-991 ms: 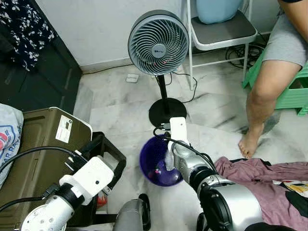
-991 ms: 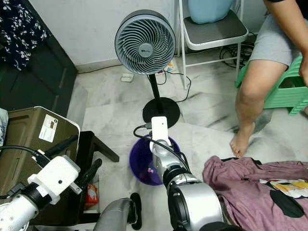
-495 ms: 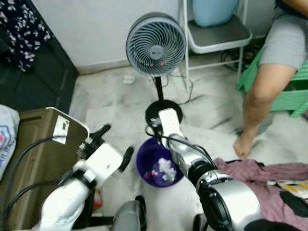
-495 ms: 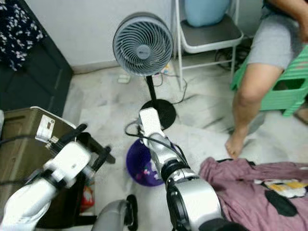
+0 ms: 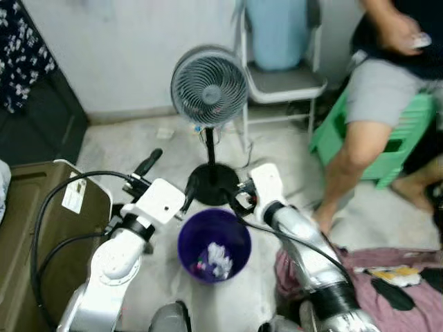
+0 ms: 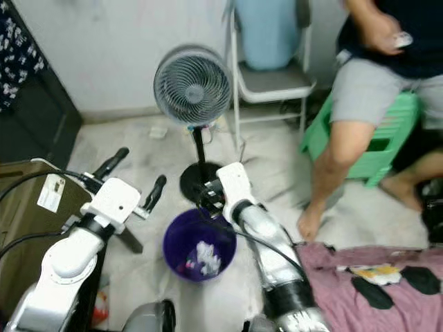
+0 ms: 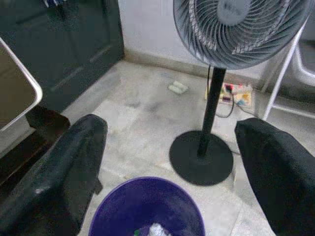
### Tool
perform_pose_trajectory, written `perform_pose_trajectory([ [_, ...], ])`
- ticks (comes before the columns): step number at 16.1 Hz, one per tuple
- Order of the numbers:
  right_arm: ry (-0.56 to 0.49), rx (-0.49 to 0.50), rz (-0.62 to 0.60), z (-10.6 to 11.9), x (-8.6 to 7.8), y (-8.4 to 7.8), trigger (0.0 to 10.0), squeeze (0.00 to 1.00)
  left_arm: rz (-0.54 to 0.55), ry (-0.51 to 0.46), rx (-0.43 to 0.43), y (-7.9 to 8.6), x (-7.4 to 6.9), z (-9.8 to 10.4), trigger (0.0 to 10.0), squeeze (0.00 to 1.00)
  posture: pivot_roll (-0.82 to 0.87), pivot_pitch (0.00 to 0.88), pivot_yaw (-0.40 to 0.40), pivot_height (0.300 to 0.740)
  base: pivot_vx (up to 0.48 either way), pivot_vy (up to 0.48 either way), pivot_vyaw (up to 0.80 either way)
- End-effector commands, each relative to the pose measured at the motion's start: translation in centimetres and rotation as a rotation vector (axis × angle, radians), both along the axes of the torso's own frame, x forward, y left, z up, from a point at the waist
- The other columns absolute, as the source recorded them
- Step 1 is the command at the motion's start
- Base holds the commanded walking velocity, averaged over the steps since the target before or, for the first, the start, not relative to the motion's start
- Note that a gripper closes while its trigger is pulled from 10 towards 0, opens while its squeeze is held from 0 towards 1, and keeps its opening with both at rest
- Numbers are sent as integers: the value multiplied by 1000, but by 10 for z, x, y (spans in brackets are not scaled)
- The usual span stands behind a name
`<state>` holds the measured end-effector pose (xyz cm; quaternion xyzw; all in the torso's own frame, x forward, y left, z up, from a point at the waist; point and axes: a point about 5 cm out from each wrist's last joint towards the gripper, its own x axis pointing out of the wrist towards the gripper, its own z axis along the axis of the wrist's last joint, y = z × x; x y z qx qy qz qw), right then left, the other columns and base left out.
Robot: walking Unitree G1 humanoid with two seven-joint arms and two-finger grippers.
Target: Clean up the room
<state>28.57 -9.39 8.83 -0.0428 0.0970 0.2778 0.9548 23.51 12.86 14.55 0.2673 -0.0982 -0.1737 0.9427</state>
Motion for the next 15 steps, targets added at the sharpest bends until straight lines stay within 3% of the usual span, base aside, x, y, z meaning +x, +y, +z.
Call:
perform_pose_trajectory([
  [1,33,42,16,2,-11,-7,10000,1000,20,-17,5,2,4,-1,10000,0,-55,0,19,740,0,0,0],
  [2,20,35,27,4,-19,-15,10000,1000,28,-30,0,2,6,0,10000,0,-60,0,18,740,0,0,0],
  [3,-56,-3,36,5,-37,-33,10000,0,53,-48,-14,3,10,0,10000,0,-87,0,15,740,0,0,0],
  [5,-80,-18,-94,2,-52,-62,10000,0,92,-61,-66,5,14,1,10000,0,-101,0,18,740,0,0,0],
  [7,-63,-28,-186,0,-59,-74,10000,0,126,-66,-114,8,17,1,10000,0,-104,0,19,740,0,0,0],
  [9,-106,-11,-221,6,-45,-73,10000,0,145,-57,-146,13,16,-2,10000,0,-100,0,14,740,0,0,0],
  [11,-146,40,-228,19,-19,-61,10000,0,178,-58,-187,17,17,-2,10000,0,-81,0,-3,740,0,0,0],
  [15,-129,42,-277,28,9,-56,10000,0,206,-59,-239,21,18,-2,10000,0,-68,0,-14,740,149,0,0],
])
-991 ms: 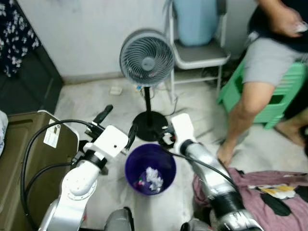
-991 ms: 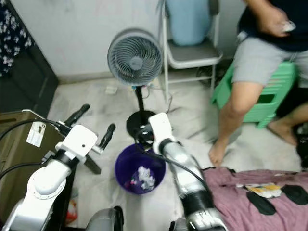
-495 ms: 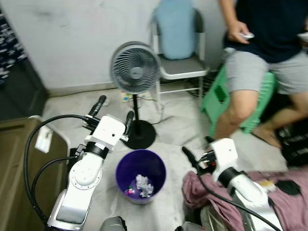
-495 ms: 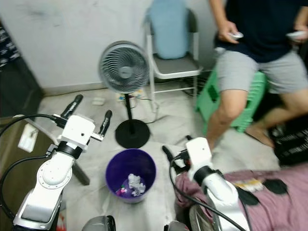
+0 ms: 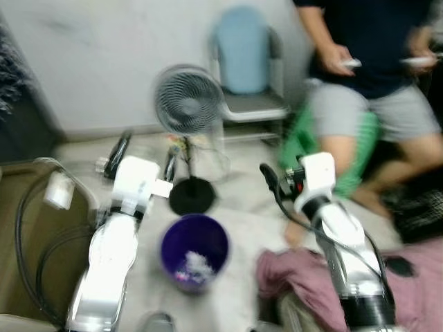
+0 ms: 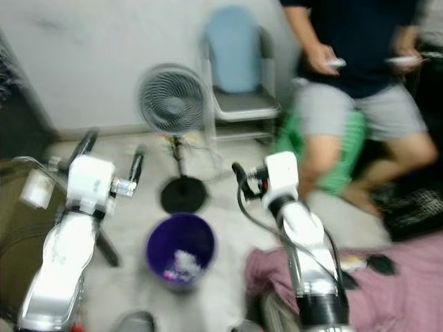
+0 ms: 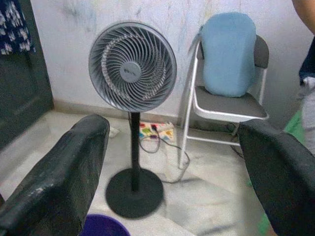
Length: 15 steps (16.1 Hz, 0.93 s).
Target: Clean up the room
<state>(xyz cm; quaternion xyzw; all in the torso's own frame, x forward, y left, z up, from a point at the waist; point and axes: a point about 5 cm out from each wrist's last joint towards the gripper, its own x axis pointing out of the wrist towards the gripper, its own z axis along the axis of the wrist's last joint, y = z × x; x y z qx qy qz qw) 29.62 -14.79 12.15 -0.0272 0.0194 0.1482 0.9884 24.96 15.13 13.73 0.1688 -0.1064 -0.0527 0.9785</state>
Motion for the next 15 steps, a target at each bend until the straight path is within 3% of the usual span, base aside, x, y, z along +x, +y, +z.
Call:
perform_pose_trajectory([
  [1,18,-1,-7,-2,4,2,10000,0,-12,-24,2,-2,5,6,10000,0,-71,0,-9,740,277,0,0],
  [3,-63,-62,19,8,10,14,10000,0,-18,-26,-5,-3,6,7,10000,0,-71,0,-8,740,135,0,0],
  [4,-92,-24,51,12,12,22,10000,0,-17,-31,-3,-3,6,7,10000,0,-71,0,-9,740,0,0,0],
  [5,-95,-16,5,13,13,22,10000,0,-14,-32,-8,-3,6,7,10000,0,-71,0,-9,740,0,0,0],
  [6,-88,-33,59,14,13,27,10000,0,6,-34,-6,-2,5,5,10000,0,-73,0,-11,740,0,0,0],
  [9,-97,2,64,15,10,30,10000,0,41,-23,-48,-2,-1,-2,10000,0,-71,0,-13,740,0,0,0],
  [15,-98,58,76,17,21,52,10000,0,187,14,-59,7,1,-10,10000,0,-40,0,-41,740,0,0,800],
])
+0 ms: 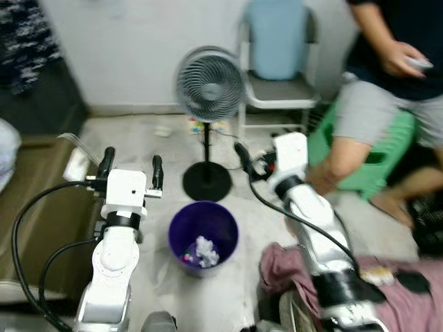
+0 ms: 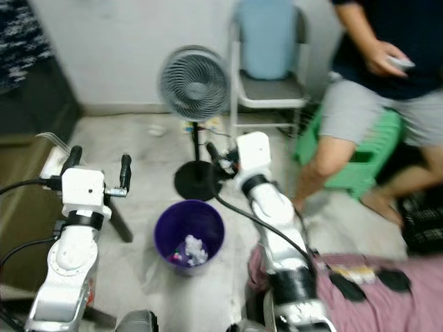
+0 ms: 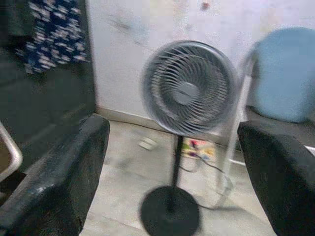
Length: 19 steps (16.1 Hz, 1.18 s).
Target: Clean up the room
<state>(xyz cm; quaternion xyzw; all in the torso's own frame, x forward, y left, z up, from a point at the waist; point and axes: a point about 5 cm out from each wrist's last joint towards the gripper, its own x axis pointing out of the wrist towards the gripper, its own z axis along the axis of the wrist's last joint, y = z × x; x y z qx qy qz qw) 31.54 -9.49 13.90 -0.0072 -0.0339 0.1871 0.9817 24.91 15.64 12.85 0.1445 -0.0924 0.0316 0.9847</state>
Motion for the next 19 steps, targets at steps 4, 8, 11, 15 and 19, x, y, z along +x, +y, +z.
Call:
perform_pose_trajectory([
  [4,5,-5,-7,-5,4,6,10000,0,5,40,-77,0,-2,-8,10000,0,-40,0,-46,740,0,0,800],
  [8,-1,-70,-18,-15,-13,-15,10000,0,0,43,-141,9,-18,-9,10000,0,-49,0,-56,740,0,0,800],
  [11,28,-99,-58,-27,-26,-32,10000,0,48,51,-124,19,-31,-13,10000,0,-64,0,-51,740,0,0,800],
  [15,58,-156,-120,-50,-37,-49,10000,0,67,139,-152,25,-42,-35,10000,0,-75,0,-26,740,0,0,800],
  [19,49,-153,-90,-50,-32,-43,10000,0,71,118,-113,23,-29,-35,10000,0,-78,0,-28,740,0,0,800],
])
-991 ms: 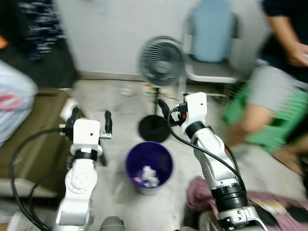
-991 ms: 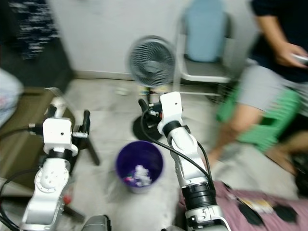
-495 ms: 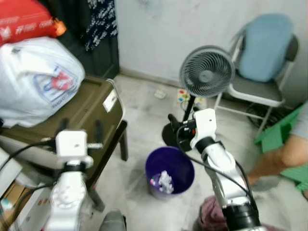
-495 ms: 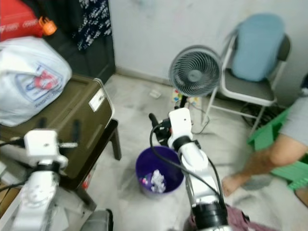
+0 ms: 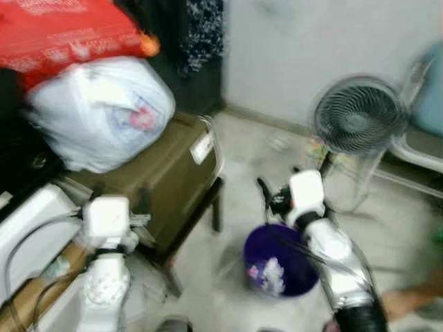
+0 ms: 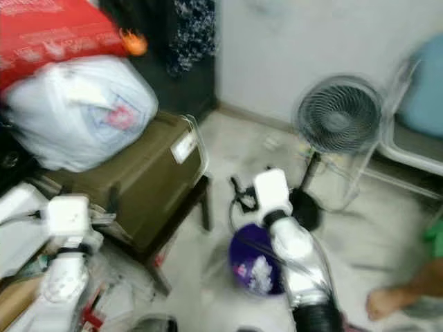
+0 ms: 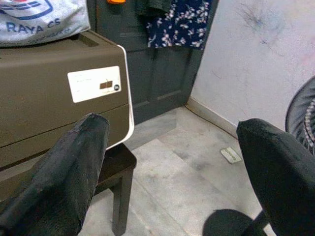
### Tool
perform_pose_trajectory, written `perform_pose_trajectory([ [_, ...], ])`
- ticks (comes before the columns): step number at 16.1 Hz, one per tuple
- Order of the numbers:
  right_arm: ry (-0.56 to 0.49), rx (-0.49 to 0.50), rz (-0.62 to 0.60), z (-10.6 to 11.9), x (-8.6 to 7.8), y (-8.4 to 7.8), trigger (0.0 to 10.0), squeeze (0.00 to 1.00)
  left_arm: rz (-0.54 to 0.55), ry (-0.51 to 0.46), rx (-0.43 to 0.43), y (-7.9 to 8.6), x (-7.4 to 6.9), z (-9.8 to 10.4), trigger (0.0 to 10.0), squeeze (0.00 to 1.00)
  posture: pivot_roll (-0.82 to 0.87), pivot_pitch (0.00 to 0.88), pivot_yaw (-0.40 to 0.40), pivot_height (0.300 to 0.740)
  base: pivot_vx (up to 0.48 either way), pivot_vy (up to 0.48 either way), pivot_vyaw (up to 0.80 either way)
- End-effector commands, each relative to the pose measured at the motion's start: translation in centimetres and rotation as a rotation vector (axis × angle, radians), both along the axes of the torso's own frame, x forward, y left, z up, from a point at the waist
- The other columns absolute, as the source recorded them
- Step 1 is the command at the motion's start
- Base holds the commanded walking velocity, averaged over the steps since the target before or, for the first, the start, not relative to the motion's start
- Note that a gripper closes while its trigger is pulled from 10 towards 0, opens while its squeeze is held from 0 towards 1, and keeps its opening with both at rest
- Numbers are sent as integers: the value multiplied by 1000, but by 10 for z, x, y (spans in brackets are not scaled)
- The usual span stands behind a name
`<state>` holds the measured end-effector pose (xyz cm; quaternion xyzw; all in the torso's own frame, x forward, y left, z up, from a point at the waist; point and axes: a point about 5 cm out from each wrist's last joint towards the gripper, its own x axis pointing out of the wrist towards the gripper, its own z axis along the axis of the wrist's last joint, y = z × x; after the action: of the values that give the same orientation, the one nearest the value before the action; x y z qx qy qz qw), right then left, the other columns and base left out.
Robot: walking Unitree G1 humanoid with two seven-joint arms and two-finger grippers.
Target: Clean up the room
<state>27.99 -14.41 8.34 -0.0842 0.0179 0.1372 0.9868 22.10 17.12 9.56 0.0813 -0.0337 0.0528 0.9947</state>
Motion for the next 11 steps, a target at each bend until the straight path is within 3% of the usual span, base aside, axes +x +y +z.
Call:
perform_pose_trajectory([
  [1,-34,18,23,7,6,9,10000,0,18,3,25,7,0,0,10000,0,-75,0,-25,740,0,0,800],
  [4,-52,26,25,12,7,10,10000,0,11,1,50,11,-7,2,10000,0,-67,0,-23,740,0,0,800],
  [7,-21,14,26,2,1,8,10000,0,6,29,43,8,-16,-3,10000,0,-65,0,-13,740,0,0,800],
  [8,-26,21,27,4,2,10,10000,0,-11,32,37,7,-17,-2,10000,0,-67,0,-9,740,0,0,800],
  [9,-30,31,15,6,2,10,10000,0,-104,44,3,-2,-21,-1,10000,0,-63,0,-8,740,0,0,800],
  [11,-35,36,17,10,2,10,10000,0,-100,39,19,-3,-23,3,10000,0,-64,0,-17,740,0,0,800],
])
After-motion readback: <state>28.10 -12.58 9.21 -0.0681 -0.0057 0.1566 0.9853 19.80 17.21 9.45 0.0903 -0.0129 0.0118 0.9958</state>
